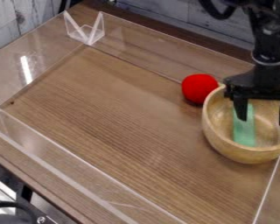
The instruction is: Remove the green block from the brown bowl and put it on the table
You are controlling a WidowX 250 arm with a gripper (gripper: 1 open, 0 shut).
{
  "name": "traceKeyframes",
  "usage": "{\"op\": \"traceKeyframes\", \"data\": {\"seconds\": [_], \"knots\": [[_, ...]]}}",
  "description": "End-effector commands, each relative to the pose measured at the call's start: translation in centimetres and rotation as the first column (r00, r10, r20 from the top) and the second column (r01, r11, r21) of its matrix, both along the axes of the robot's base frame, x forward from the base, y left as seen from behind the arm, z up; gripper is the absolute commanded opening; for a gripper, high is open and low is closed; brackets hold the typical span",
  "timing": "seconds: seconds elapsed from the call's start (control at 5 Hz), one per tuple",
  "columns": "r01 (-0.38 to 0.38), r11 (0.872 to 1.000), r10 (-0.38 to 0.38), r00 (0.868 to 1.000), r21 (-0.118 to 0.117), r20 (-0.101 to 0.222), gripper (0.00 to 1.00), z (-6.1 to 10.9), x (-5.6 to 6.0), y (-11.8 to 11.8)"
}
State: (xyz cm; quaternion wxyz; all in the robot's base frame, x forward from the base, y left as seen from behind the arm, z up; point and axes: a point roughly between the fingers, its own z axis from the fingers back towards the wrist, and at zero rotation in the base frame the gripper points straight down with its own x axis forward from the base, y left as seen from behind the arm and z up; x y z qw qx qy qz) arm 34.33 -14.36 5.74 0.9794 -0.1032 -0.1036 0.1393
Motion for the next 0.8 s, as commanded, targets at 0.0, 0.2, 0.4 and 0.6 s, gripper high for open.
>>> {"op": "traceKeyframes", "data": {"seconds": [0.0,0.2,0.4,0.6], "knots": [[-0.020,1.000,0.020,0.999,0.001,0.033,1.00,-0.7,0.4,-0.1],[-0.045,0.999,0.044,0.999,0.019,0.013,1.00,-3.0,0.0,0.2],[-0.009,0.999,0.009,1.000,0.038,-0.007,1.00,-3.7,0.0,0.8],[0.028,0.998,-0.026,0.999,0.055,-0.027,0.00,-4.4,0.1,1.3]]}}
